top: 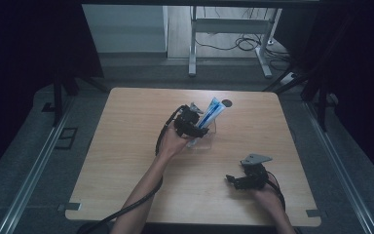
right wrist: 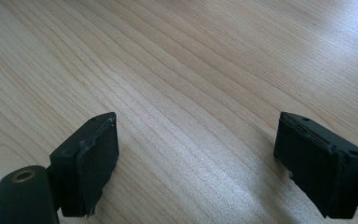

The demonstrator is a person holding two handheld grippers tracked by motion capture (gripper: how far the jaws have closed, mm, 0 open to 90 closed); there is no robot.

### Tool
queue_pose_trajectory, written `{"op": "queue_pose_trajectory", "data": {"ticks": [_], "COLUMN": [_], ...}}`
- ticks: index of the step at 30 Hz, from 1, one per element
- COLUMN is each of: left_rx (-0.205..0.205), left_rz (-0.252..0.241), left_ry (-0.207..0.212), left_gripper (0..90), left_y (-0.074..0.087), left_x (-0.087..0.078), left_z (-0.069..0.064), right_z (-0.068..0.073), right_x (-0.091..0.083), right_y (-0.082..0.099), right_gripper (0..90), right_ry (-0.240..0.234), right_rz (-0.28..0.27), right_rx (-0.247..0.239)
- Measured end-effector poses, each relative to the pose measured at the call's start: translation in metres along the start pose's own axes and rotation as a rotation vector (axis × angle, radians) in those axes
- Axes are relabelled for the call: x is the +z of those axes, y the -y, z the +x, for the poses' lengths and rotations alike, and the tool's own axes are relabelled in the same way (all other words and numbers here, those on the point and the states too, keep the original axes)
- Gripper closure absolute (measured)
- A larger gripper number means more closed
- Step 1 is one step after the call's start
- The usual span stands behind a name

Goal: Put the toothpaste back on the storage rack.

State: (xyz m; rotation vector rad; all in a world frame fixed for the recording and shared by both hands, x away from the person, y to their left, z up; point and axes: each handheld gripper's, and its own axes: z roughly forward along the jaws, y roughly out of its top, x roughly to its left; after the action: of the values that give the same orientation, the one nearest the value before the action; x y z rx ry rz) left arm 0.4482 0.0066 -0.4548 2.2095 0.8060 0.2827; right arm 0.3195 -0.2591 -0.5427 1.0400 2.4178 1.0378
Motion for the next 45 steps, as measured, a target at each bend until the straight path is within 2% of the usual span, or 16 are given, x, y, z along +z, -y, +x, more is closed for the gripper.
{"op": "queue_pose_trajectory", "data": {"ticks": [5,9,13,19,21,25,30,31,34,35,45], "left_rx": [0.001,-0.017,-0.036,-0.044,-0.026,-0.023,-0.001,0.014,0.022,0.011,0.046], "left_rz": [-0.020,-0.039,-0.040,-0.041,-0.038,-0.042,-0.046,-0.044,-0.045,-0.052,-0.065], "left_ry": [0.007,0.019,0.029,0.037,0.038,0.046,0.035,0.032,0.030,0.033,0.019], "left_gripper": [32.4,29.3,25.3,21.6,20.4,17.5,14.6,14.5,14.3,14.2,13.4], "left_y": [0.000,0.002,0.004,0.006,0.007,0.009,0.011,0.011,0.013,0.014,0.019], "left_x": [-0.007,-0.012,-0.016,-0.021,-0.023,-0.027,-0.032,-0.033,-0.035,-0.036,-0.042], "left_z": [-0.002,-0.003,-0.004,-0.006,-0.007,-0.011,-0.016,-0.016,-0.018,-0.020,-0.026], "right_z": [0.000,0.000,0.000,0.000,0.000,0.000,0.000,0.000,0.000,0.000,0.000], "right_x": [0.000,0.000,0.000,0.000,0.000,0.000,0.000,0.000,0.000,0.000,0.000], "right_y": [0.000,0.000,0.000,0.000,0.000,0.000,0.000,0.000,0.000,0.000,0.000], "right_gripper": [13.6,13.6,13.6,13.6,13.6,13.5,13.5,13.5,13.6,13.5,13.5], "right_ry": [0.000,0.001,0.000,0.000,0.000,0.001,0.001,0.001,0.000,0.000,0.001], "right_rz": [0.000,0.000,0.000,0.000,0.000,0.000,0.000,0.000,0.000,0.000,-0.001], "right_rx": [0.000,-0.001,0.000,0.001,0.001,0.000,0.000,0.000,0.001,0.001,0.000]}}
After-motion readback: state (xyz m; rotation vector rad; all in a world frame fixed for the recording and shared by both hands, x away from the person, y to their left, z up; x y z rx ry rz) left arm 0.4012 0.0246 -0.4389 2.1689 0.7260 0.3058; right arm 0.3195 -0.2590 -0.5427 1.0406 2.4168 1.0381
